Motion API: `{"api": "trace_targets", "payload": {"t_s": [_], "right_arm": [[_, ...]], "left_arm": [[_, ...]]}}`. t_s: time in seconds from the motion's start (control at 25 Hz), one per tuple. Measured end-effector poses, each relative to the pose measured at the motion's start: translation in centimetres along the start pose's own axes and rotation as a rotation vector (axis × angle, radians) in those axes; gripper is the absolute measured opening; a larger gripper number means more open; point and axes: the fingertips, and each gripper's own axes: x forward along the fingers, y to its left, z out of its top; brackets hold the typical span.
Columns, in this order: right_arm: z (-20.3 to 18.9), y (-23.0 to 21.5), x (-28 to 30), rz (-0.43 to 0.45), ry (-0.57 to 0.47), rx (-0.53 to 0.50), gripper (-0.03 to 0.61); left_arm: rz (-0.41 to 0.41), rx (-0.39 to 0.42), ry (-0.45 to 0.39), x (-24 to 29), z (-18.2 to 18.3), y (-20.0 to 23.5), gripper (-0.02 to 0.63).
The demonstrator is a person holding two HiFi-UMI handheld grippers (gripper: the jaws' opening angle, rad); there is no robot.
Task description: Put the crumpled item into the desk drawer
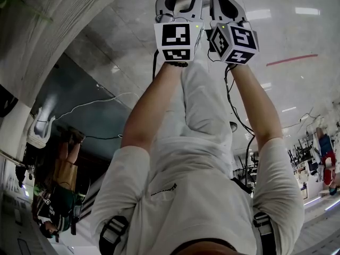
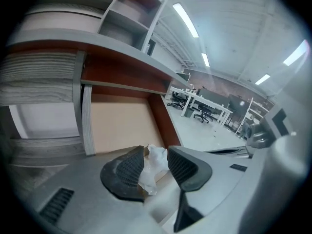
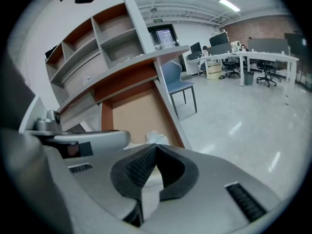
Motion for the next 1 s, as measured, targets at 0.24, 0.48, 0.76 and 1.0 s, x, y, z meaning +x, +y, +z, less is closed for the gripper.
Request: {"api": "trace_targets", "payload": {"t_s": [0.24, 0.48, 0.76, 1.0], "right_arm": [[1.1, 0.2, -1.3, -0.007, -0.021, 0.001, -0.002], [4.3, 0.9, -4.6, -0.006, -0.063, -0.022, -0.002], [9.5, 2.0, -13.1, 0.001, -0.123, -0.052, -0.002], [14.2, 2.8, -18.9, -0.008, -0.185, -0.073, -0.002]], "left_arm": [[0.011, 0.020, -0.022, -1.6, 0.9, -0.3, 0.037], [0.002, 0.040, -0.037, -4.0, 3.8, -1.8, 0.002], [-0.003, 0.097, -0.081, -10.7, 10.0, -3.8, 0.002], [0.015, 0.136, -0.133, -16.8, 15.4, -3.3, 0.002]]}}
